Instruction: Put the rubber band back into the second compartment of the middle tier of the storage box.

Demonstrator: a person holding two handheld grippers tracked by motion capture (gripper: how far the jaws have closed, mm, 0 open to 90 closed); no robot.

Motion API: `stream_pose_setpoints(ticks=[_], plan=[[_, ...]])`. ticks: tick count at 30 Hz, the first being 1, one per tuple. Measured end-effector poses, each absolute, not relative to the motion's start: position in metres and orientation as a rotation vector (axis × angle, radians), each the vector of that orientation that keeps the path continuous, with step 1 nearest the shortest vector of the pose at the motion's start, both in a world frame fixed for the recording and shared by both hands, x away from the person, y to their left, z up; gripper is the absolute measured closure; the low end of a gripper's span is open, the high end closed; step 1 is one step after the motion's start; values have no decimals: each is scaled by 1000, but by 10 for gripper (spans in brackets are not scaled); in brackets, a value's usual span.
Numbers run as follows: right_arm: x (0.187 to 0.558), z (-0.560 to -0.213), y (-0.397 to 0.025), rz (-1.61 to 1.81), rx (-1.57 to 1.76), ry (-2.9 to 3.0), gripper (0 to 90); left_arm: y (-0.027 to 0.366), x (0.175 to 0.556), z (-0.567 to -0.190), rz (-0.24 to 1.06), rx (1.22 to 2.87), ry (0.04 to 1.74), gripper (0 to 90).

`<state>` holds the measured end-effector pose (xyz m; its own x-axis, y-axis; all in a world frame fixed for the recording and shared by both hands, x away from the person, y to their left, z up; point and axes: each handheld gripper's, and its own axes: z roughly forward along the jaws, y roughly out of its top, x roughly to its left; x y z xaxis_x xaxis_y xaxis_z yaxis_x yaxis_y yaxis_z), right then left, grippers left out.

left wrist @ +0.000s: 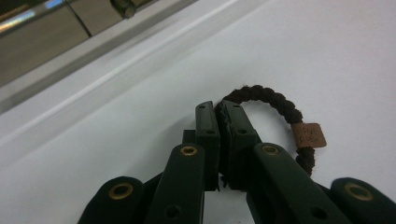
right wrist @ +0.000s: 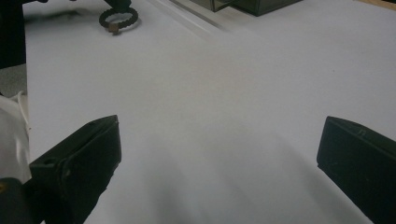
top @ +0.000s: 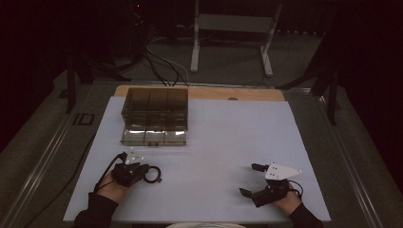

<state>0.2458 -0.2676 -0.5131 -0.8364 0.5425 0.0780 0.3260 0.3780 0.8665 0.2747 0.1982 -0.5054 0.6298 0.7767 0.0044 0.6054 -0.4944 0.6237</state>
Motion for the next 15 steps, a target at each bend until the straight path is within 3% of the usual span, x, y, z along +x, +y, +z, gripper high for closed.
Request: stream_pose_setpoints(ticks=[15], plan=[[245, -513, -268, 1441, 778, 2416, 0, 192, 272, -488, 378, 2251, 1029, 884]])
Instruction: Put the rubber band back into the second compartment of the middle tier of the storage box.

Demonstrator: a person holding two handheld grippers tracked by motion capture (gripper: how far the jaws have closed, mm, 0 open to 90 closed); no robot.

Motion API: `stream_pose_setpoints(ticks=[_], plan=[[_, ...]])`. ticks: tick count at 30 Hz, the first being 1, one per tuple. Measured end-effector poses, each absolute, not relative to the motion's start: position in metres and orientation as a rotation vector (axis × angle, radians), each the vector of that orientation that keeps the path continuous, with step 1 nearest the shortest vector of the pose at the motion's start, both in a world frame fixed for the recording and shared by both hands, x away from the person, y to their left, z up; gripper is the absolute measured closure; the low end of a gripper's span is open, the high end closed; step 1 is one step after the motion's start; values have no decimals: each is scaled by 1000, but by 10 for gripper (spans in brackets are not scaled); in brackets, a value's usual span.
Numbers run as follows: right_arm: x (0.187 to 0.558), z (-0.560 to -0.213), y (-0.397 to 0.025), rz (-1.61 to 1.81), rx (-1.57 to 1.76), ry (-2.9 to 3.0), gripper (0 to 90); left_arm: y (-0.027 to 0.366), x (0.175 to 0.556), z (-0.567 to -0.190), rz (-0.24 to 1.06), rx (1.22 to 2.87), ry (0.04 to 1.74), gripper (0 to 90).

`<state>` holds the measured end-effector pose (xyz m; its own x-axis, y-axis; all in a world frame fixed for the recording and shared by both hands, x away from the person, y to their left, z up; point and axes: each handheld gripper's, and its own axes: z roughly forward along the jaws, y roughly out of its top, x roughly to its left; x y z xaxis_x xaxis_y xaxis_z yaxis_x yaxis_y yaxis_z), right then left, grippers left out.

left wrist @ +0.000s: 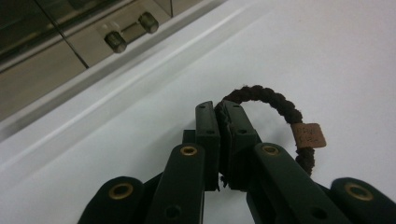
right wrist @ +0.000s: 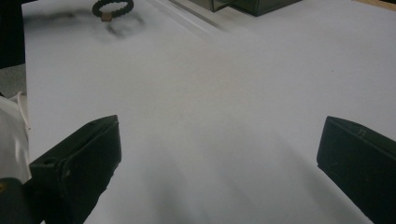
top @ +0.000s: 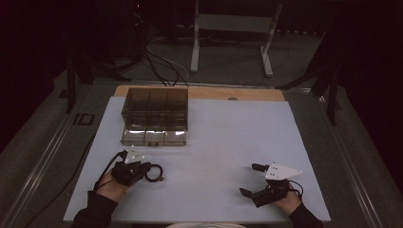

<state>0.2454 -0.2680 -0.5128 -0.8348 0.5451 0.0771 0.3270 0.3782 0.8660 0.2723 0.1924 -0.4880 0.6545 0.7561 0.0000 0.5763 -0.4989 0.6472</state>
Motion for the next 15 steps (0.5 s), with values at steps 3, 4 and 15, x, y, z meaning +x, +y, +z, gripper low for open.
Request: stream_pose_setpoints(ticks=[3, 4, 15], plan=[[245, -513, -268, 1442, 779, 2415, 0, 192, 273, -484, 375, 2249, 1018, 885], [245, -513, -268, 1443, 778, 2414, 0, 192, 273, -482, 384, 2246, 1017, 885], [245, -513, -268, 1442, 779, 2416, 0, 192, 277, -470, 375, 2230, 993, 884]])
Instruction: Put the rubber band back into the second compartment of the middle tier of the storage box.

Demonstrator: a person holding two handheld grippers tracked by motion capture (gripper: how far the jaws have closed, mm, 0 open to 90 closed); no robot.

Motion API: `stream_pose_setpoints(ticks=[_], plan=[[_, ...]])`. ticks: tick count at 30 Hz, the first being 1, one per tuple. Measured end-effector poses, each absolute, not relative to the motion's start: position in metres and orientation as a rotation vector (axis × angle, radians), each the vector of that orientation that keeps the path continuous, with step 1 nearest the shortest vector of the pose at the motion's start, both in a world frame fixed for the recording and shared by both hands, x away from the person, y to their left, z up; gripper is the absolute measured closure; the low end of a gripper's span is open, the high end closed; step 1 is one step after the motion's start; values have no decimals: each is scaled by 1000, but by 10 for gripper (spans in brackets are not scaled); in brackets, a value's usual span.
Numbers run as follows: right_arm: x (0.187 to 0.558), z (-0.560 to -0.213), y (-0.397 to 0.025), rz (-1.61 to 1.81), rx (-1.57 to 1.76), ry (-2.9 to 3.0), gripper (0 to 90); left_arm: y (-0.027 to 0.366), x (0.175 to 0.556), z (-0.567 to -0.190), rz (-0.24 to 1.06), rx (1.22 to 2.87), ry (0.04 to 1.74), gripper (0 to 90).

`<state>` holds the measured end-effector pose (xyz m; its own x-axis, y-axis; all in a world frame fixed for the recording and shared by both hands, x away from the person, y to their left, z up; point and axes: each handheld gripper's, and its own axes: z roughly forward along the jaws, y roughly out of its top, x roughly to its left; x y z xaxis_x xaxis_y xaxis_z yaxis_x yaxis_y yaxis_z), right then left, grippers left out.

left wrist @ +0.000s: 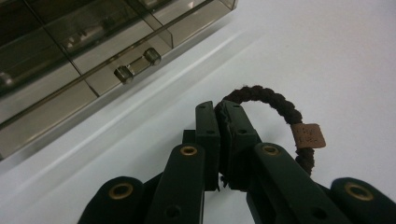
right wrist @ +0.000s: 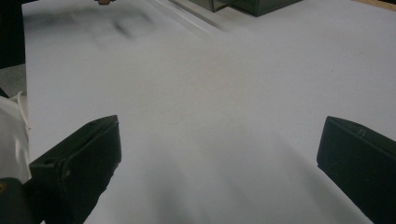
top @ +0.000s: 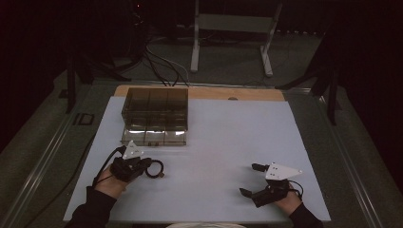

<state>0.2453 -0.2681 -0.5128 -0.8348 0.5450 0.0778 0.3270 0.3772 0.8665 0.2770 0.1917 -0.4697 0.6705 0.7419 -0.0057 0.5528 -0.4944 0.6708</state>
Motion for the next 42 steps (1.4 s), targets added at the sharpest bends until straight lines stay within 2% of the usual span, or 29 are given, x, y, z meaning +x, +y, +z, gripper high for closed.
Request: stream_pose_setpoints(ticks=[28, 42], plan=[[245, -513, -268, 1442, 775, 2418, 0, 191, 304, -440, 434, 2188, 968, 883], [245, -513, -268, 1442, 776, 2421, 0, 195, 325, -438, 481, 2195, 1002, 883]])
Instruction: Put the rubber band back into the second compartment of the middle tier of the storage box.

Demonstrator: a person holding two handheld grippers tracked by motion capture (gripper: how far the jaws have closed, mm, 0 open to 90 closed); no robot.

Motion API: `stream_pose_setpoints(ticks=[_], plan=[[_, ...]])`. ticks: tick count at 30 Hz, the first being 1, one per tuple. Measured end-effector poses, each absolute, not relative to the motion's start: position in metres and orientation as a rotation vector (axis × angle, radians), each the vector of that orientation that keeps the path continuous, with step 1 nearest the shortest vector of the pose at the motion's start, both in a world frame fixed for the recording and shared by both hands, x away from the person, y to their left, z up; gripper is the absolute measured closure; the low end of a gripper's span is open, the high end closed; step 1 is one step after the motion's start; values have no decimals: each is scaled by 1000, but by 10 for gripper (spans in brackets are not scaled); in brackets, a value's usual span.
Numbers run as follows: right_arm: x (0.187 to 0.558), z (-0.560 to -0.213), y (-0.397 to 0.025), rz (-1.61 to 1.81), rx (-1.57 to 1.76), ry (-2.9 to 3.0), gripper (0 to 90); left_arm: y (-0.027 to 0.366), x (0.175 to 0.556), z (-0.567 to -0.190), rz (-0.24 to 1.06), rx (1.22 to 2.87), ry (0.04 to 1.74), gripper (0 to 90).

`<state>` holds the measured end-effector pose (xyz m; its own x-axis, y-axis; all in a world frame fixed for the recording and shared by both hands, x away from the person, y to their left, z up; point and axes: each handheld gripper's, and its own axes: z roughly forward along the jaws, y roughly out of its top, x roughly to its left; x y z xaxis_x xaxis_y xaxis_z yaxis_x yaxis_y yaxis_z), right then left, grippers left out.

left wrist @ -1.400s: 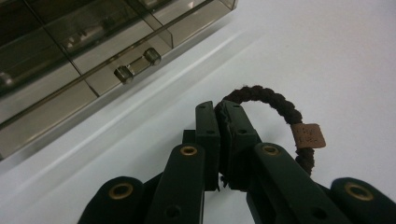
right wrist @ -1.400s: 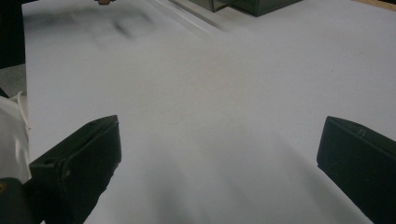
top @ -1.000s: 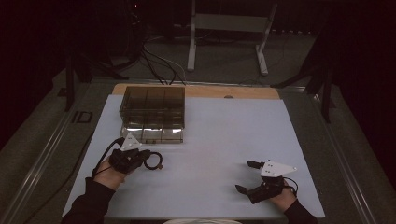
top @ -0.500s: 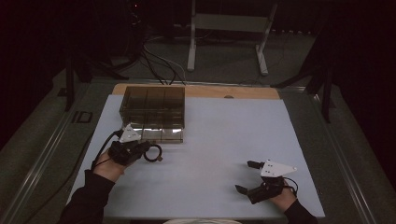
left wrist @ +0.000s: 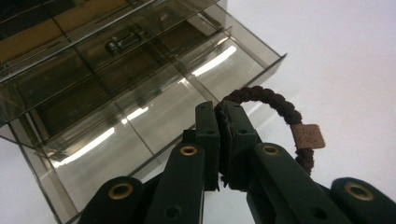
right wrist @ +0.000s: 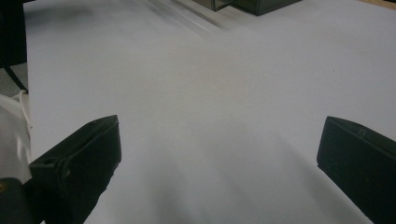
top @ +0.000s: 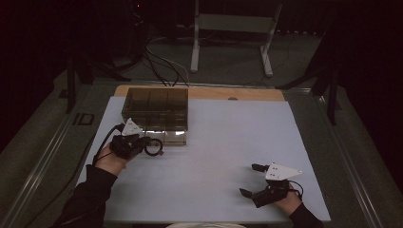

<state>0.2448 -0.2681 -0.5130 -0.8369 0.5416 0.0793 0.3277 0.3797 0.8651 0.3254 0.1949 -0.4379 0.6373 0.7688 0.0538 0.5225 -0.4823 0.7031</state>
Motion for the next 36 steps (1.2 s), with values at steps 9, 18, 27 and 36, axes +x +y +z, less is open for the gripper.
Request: stream_pose_setpoints(ticks=[9, 18, 27, 36], plan=[[245, -513, -268, 1444, 774, 2423, 0, 196, 339, -439, 498, 2189, 1018, 883], [245, -513, -268, 1442, 773, 2425, 0, 196, 354, -438, 504, 2152, 1033, 882], [244, -513, -268, 1444, 773, 2427, 0, 194, 367, -442, 546, 2147, 1057, 882], [244, -513, -268, 1445, 772, 2429, 0, 196, 378, -452, 586, 2159, 1091, 882]])
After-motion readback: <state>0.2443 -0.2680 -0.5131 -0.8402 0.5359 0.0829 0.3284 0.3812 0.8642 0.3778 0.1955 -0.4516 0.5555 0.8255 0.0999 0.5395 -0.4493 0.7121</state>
